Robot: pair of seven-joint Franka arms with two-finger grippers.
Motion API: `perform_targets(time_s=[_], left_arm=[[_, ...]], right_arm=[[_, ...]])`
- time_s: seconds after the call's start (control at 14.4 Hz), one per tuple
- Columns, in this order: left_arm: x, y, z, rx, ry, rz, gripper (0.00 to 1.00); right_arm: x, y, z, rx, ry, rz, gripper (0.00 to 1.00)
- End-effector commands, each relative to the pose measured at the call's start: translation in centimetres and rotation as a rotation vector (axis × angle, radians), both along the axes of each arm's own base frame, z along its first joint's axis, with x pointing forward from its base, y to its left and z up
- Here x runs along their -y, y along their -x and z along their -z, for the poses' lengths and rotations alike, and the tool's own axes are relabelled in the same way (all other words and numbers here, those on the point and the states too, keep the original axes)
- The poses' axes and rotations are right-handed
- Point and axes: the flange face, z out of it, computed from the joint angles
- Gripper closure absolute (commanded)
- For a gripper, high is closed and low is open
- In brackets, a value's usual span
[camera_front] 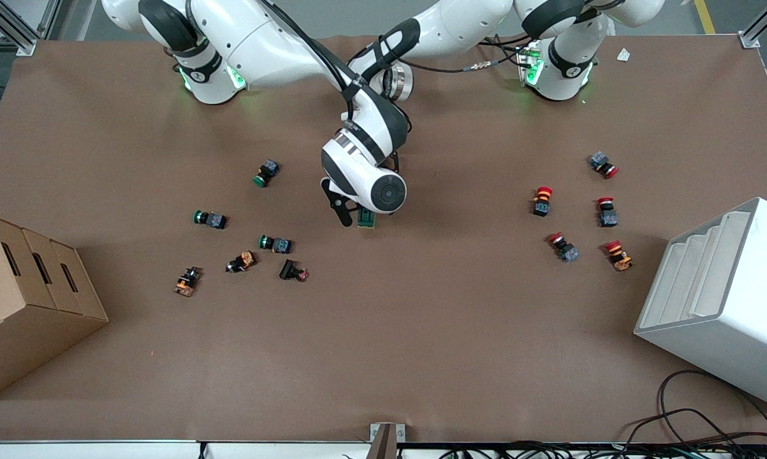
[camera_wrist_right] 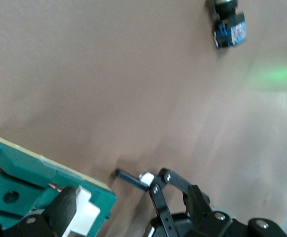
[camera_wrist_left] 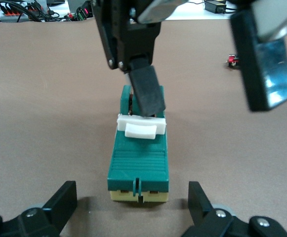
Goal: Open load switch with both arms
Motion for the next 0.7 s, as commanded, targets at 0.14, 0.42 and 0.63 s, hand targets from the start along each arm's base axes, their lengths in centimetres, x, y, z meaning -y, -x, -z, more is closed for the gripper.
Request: perform_targets(time_s=[0.14, 0.42, 0.63], left_arm=[[0.8, 0.3, -1.6, -0.011, -0.020, -0.019, 0.01], [1.7, 0.4, -5.2, -0.063, -0.057, -0.055, 0.01], [3.6, -1.5, -10.8, -0.134, -0.084, -0.116, 0.01]], right_arm=[[6.1, -5.9, -6.4, 0.034, -0.131, -0.158, 0.00], [15.0, -11.5, -13.2, 0.036, -0.292, -0.300, 0.00], [22.9, -14.5, -18.3, 0.035, -0.409, -0.435, 0.00]])
